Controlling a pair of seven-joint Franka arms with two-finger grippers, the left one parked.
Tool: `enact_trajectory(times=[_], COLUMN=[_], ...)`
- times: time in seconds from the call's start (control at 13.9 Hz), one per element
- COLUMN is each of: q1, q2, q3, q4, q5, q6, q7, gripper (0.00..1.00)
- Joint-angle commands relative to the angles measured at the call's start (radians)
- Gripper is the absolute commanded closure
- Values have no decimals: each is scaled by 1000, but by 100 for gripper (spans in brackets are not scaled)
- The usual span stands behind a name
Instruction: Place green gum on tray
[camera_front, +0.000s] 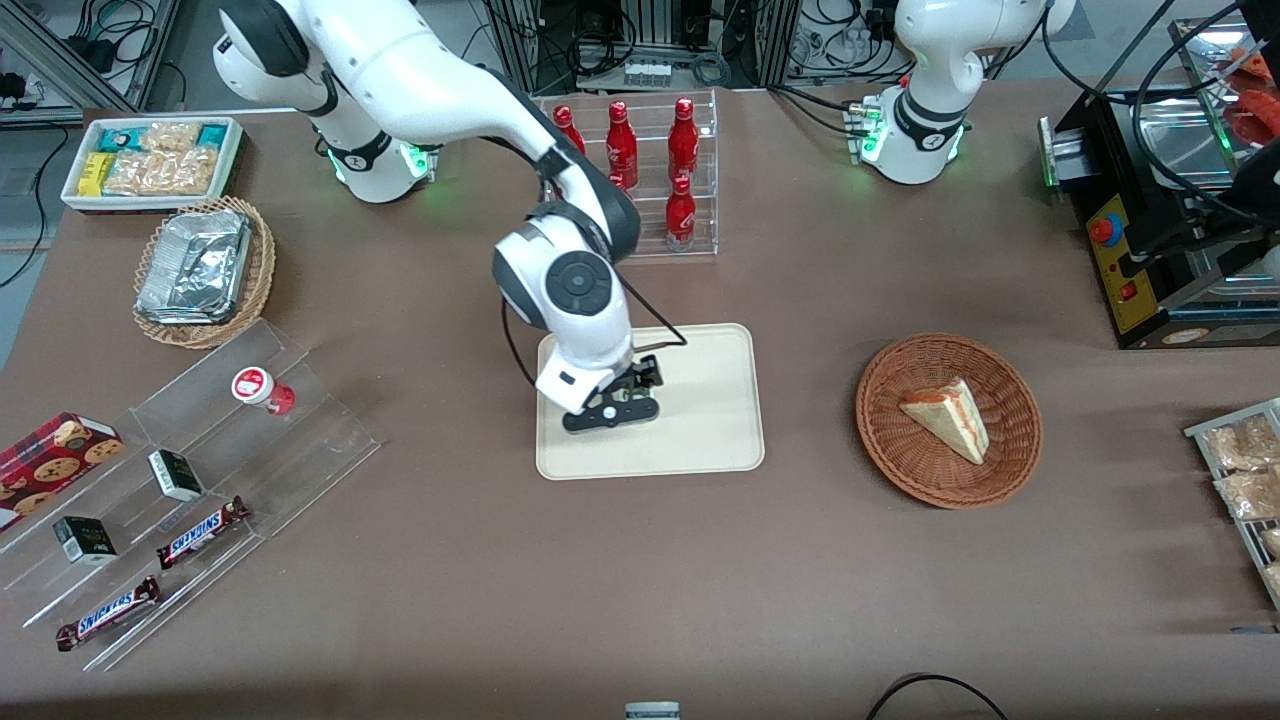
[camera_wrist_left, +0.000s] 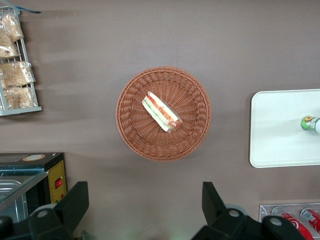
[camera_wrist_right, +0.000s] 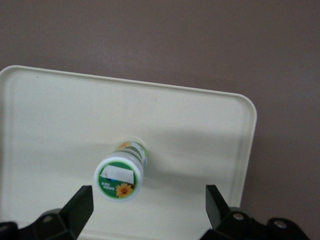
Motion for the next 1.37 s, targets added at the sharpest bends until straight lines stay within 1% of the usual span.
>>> enact_trajectory(times=[0.0,0.29,0.58,0.79,1.01,1.08,1.22,1.29], q1=[-58,-187,-334,-410,-537,-584,-693,-727], q2=[-76,-140,-186,-232,-301,-333,-378,-392], q3=[7,7,9,7,18,33,101,110], q4=[-6,-6,-6,-17,-101,-131,-164,-164], q5=[-2,2,5,4,1,1,-4,-7], q6=[-115,-238,-309,-312,-303,-301,-306,-311], q7=[-81,-291,-482,-495,-503,-533,-646,-664], gripper=[0,0,0,0,0,0,0,0])
